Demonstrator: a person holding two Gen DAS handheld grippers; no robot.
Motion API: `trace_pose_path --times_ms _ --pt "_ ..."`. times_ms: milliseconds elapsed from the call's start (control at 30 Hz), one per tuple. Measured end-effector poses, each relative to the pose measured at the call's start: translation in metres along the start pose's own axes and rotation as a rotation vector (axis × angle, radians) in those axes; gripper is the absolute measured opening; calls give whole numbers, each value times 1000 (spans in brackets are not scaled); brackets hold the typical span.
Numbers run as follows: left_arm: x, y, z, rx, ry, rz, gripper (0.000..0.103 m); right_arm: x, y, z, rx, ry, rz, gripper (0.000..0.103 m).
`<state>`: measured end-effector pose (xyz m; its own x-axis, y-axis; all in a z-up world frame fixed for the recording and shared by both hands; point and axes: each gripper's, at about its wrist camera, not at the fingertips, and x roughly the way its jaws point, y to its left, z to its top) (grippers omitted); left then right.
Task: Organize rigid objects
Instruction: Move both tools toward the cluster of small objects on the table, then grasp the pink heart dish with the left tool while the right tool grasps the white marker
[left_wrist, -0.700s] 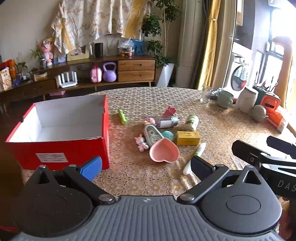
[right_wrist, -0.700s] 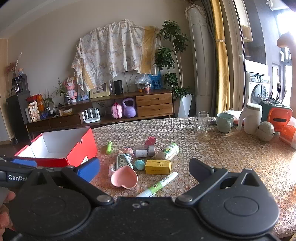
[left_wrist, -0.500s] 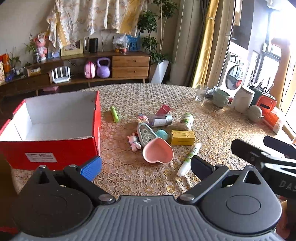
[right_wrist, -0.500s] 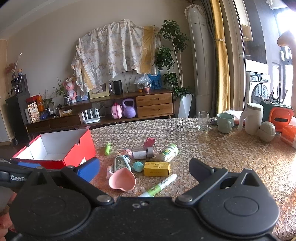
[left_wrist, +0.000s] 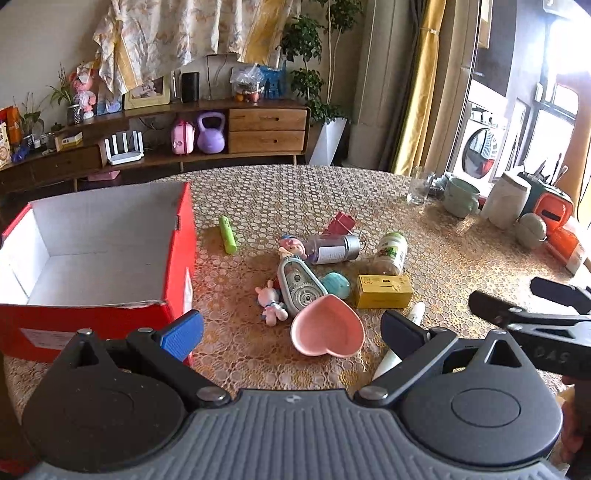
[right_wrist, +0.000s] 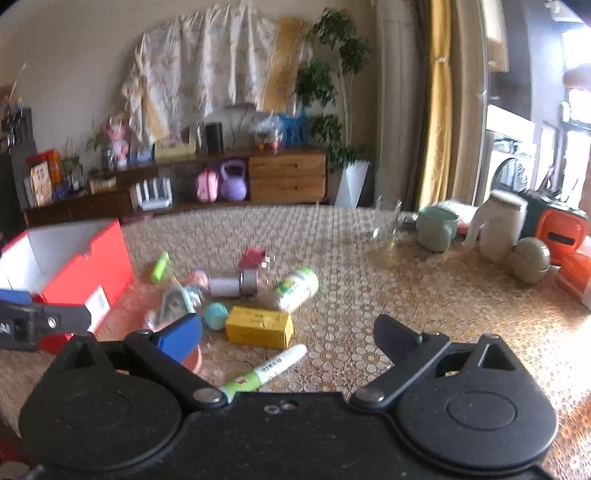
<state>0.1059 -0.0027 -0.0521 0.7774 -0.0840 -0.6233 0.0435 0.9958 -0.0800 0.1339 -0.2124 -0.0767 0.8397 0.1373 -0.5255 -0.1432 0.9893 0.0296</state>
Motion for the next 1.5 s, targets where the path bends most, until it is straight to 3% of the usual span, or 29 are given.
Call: trace_pose_path --times_ms 133,267,400,733,1033,1100,1267,1333,1400,1500 --pt "25 -8 -3 27 4 8 103 33 -5 0 -6 100 32 99" --pt "51 -15 -10 55 28 27 103 62 -7 0 3 180 29 87" --pt "72 -18 -17 68 54 58 103 80 -7 -3 32 246 23 86" --pt "101 -35 -27 139 62 7 103 100 -4 -4 115 350 17 79" --pt "119 -40 -29 171 72 13 101 110 -4 -10 172 406 14 66" --pt "122 -42 -30 183 73 12 90 110 -1 -10 157 402 7 63" --pt "125 -40 -32 169 85 7 87 110 2 -9 141 398 8 52" --pt "125 -40 -32 169 84 4 79 109 3 -9 136 395 13 48" --pt "125 -41 -31 174 86 10 78 109 4 -8 142 393 22 38" --pt "125 -40 -31 173 89 8 78 108 4 -8 149 386 14 33"
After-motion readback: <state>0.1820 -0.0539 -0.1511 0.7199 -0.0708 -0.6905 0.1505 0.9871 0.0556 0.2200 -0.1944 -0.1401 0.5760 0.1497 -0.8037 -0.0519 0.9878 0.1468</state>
